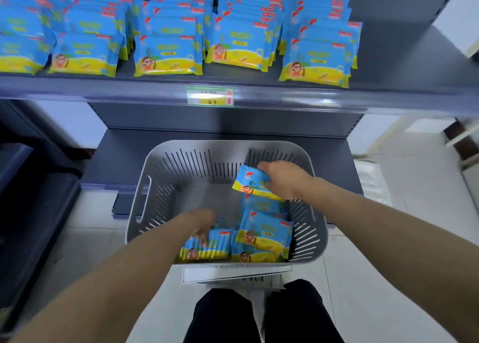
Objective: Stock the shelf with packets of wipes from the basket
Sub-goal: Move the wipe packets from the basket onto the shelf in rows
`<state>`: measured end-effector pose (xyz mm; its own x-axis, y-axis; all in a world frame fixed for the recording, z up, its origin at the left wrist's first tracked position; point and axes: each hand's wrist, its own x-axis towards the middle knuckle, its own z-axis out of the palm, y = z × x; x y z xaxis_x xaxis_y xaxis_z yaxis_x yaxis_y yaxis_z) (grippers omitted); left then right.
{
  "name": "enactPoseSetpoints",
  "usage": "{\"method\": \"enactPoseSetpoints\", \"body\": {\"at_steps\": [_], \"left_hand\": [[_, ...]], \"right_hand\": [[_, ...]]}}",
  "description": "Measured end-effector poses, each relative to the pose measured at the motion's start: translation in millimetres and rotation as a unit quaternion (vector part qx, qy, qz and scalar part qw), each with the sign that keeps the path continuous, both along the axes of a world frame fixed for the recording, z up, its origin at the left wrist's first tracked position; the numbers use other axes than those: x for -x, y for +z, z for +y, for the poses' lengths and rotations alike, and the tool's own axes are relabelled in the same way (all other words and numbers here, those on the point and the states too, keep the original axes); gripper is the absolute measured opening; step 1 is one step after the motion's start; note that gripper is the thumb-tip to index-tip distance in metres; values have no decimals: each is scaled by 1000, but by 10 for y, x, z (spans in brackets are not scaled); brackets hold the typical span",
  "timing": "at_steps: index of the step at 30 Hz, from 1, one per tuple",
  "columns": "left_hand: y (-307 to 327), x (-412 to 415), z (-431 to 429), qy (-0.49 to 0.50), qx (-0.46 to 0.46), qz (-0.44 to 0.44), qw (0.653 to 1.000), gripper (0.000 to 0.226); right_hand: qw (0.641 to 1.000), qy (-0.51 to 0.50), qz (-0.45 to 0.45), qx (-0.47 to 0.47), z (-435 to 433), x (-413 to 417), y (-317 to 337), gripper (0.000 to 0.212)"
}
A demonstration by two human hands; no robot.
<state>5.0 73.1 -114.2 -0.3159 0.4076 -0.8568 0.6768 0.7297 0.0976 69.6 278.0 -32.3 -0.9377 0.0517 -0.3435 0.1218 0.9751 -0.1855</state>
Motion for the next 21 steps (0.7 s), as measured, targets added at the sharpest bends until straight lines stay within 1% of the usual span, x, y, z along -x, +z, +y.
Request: {"method": "enactPoseSetpoints", "body": {"at_steps": [3,6,8,9,12,14,18,21], "left_hand": [[415,103,55,-26,-41,55,997,50],[1023,269,200,-39,-84,81,992,43],[1471,362,330,-53,-138,115,982,27],[1702,389,412,-57,-169,135,975,23],[2314,423,763,-74,-266,176,945,31],[2632,413,1039,-79,-328,193,921,30],[3045,410,1613,-52,-435,221,871,26],[3208,450,2076,-30,-484,244,840,25]], "right_hand": [[999,11,46,-7,50,38,351,30],[996,12,91,-2,172,99,826,32],[991,4,132,-4,312,140,1151,34],[988,-3,154,-3,401,158,1313,35],[974,-34,223,-7,768,221,1779,46],[964,-58,257,-25,1083,265,2051,49],[951,-98,288,-59,1821,344,2427,40],[947,-143,283,-54,2388,445,2582,39]]}}
